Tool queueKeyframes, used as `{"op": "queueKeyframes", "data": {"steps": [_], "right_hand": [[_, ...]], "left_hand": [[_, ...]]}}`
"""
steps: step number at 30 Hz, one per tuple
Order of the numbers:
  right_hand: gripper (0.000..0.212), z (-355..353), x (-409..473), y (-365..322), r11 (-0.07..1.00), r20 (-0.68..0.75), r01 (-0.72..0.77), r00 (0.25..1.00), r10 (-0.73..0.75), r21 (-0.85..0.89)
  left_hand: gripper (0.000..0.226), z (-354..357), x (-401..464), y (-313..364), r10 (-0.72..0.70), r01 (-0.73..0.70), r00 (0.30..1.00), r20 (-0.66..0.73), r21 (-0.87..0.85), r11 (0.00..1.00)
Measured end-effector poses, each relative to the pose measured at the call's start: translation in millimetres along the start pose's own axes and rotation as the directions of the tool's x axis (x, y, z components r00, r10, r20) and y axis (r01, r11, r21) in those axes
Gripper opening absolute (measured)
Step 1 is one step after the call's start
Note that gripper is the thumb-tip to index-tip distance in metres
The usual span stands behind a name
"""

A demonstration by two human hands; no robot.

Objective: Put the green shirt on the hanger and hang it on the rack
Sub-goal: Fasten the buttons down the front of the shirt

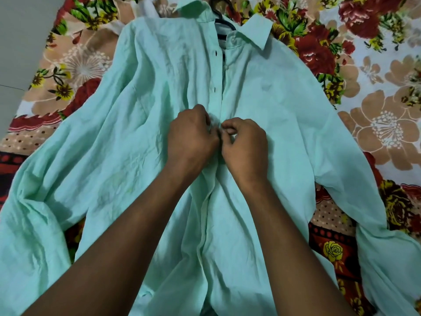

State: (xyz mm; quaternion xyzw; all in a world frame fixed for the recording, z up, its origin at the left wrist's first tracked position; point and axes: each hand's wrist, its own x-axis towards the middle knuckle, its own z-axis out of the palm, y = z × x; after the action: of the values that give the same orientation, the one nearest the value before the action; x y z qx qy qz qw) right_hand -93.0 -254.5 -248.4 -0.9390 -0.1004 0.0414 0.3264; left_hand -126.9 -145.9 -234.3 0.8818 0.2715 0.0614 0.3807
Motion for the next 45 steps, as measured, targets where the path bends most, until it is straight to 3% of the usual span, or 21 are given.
{"op": "queueKeyframes", "data": {"steps": [4,7,12,16,19,24,27,30,32,37,42,45], "right_hand": [[0.008,3.2,1.0,0.9,0.998,-0.044,0.032,0.998,-0.034,-0.051],[0.007,3.5,0.0,3.5,0.997,-0.059,0.058,0.996,-0.061,-0.042],[0.006,1.8,-1.7,6.4,0.992,-0.056,0.115,0.992,-0.112,0.048],[0.009,0.3,-5.6,3.1,0.985,-0.038,0.17,0.985,-0.169,0.024],[0.014,6.4,-4.3,1.0,0.987,-0.037,0.15,0.988,-0.153,-0.059],[0.011,10.5,-0.6,3.7,0.994,-0.089,0.11,0.99,-0.112,-0.024],[0.013,5.6,1.7,6.5,0.983,-0.103,0.037,0.995,-0.018,0.179],[0.011,-7.7,3.1,5.2,0.889,-0.072,-0.074,0.99,0.119,0.452],[0.013,-14.1,3.1,7.1,0.858,-0.033,-0.102,0.99,0.137,0.503],[0.022,-12.8,2.4,13.6,0.988,0.013,-0.04,0.999,0.038,0.152],[0.014,-11.3,-4.5,-3.8,0.994,-0.068,0.069,0.996,-0.064,0.081],[0.011,-7.0,-10.8,-5.0,0.995,0.02,0.1,0.995,-0.1,0.013]], "left_hand": [[0.015,-4.9,0.3,-2.8,0.021,-0.021,1.0,-0.019,-0.003,1.0],[0.013,-13.2,-2.3,-6.8,-0.136,0.133,0.991,-0.003,-0.173,0.976],[0.013,-21.6,2.4,-7.5,-0.365,0.386,0.921,0.137,-0.459,0.8],[0.013,-23.4,6.7,-4.5,-0.407,0.438,0.896,0.177,-0.496,0.75],[0.013,-22.1,9.5,-4.7,-0.438,0.48,0.875,0.208,-0.497,0.723],[0.017,-21.0,12.5,-2.6,-0.497,0.548,0.831,0.251,-0.521,0.654],[0.014,-20.3,13.2,1.0,-0.506,0.561,0.822,0.261,-0.522,0.642],[0.012,-20.6,12.1,1.6,-0.49,0.553,0.829,0.272,-0.531,0.642],[0.016,-20.7,10.3,-0.7,-0.474,0.553,0.83,0.293,-0.536,0.638],[0.021,-18.7,7.1,-2.6,-0.462,0.544,0.838,0.29,-0.508,0.667],[0.017,-22.2,7.5,-2.2,-0.459,0.545,0.837,0.296,-0.519,0.659],[0.019,-23.5,7.7,-2.1,-0.472,0.559,0.827,0.304,-0.527,0.64]]}}
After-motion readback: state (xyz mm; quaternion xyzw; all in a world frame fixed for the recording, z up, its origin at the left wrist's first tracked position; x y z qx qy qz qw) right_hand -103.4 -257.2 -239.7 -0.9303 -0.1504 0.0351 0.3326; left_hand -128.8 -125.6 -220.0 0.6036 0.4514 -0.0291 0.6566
